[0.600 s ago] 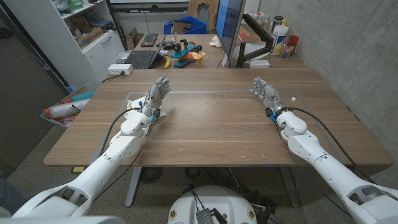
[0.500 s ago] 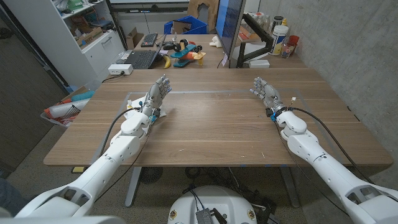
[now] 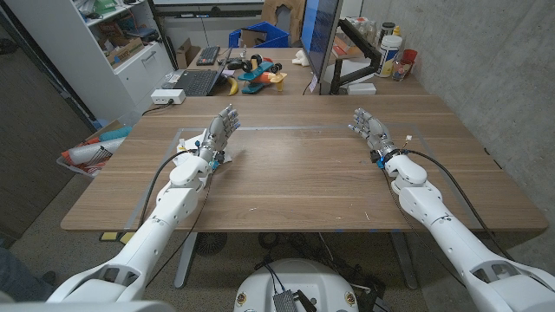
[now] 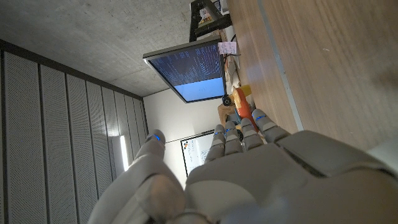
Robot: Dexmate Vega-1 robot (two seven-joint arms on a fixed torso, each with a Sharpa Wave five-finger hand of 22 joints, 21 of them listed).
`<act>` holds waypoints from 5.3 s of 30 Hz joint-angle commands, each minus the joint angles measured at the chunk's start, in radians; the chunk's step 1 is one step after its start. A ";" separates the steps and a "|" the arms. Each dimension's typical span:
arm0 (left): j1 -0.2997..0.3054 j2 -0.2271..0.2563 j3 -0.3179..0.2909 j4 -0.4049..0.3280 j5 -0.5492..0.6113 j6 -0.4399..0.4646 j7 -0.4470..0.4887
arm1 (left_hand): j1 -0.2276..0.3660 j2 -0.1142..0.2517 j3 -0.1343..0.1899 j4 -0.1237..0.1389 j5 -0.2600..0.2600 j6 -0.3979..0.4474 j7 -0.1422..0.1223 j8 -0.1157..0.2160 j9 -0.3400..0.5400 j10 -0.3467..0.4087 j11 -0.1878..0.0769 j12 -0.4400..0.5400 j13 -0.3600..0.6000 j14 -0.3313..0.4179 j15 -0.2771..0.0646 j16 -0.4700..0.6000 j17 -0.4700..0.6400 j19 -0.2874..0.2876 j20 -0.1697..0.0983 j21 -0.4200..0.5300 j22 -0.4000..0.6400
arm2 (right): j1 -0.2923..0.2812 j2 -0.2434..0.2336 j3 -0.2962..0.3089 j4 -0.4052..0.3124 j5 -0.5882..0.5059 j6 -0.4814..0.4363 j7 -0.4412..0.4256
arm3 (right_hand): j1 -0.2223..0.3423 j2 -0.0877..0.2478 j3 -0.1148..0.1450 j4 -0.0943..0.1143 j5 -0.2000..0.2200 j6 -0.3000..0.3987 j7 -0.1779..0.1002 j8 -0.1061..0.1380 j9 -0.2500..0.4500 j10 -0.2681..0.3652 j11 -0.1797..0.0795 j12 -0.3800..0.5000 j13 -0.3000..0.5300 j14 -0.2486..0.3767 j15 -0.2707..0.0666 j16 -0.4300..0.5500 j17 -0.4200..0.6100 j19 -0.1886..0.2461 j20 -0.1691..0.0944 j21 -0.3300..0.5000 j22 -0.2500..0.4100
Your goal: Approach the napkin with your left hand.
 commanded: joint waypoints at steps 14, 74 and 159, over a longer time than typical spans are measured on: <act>0.039 -0.067 -0.100 -0.078 0.143 0.064 -0.074 | 0.013 0.011 0.010 -0.006 0.003 0.000 0.007 0.005 0.004 0.002 0.007 0.009 -0.004 0.004 0.009 0.005 0.003 0.008 0.019 -0.008 0.002 | 0.009 0.081 0.079 0.039 -0.081 -0.018 0.040 | 0.005 0.003 0.003 -0.001 0.005 0.011 0.004 0.003 0.001 0.011 -0.003 0.001 0.003 0.007 -0.002 0.006 0.002 0.006 -0.001 -0.008 0.004; 0.195 0.050 -0.178 -0.281 0.249 0.073 -0.093 | 0.056 0.037 0.031 -0.036 -0.002 0.018 -0.003 0.010 0.005 0.017 0.001 0.018 -0.017 0.024 0.006 0.009 0.001 0.009 0.042 -0.035 0.003 | 0.072 0.139 0.090 0.147 -0.144 -0.008 0.069 | 0.003 0.007 -0.005 -0.005 0.004 0.015 0.000 -0.001 0.002 0.013 -0.001 -0.002 0.002 0.007 -0.003 0.005 -0.003 0.013 0.000 -0.030 0.005; 0.343 0.243 -0.242 -0.470 0.647 0.149 0.074 | 0.100 0.037 0.038 -0.066 -0.003 0.056 -0.033 0.014 0.006 0.032 -0.029 0.021 -0.026 0.039 -0.029 0.006 0.000 0.007 0.042 -0.070 0.005 | 0.089 0.137 0.074 0.137 -0.179 -0.038 0.048 | 0.001 0.012 -0.015 -0.008 0.005 0.021 -0.001 -0.003 0.002 0.016 -0.004 -0.004 0.002 0.009 -0.004 0.006 -0.008 0.025 0.000 -0.057 0.005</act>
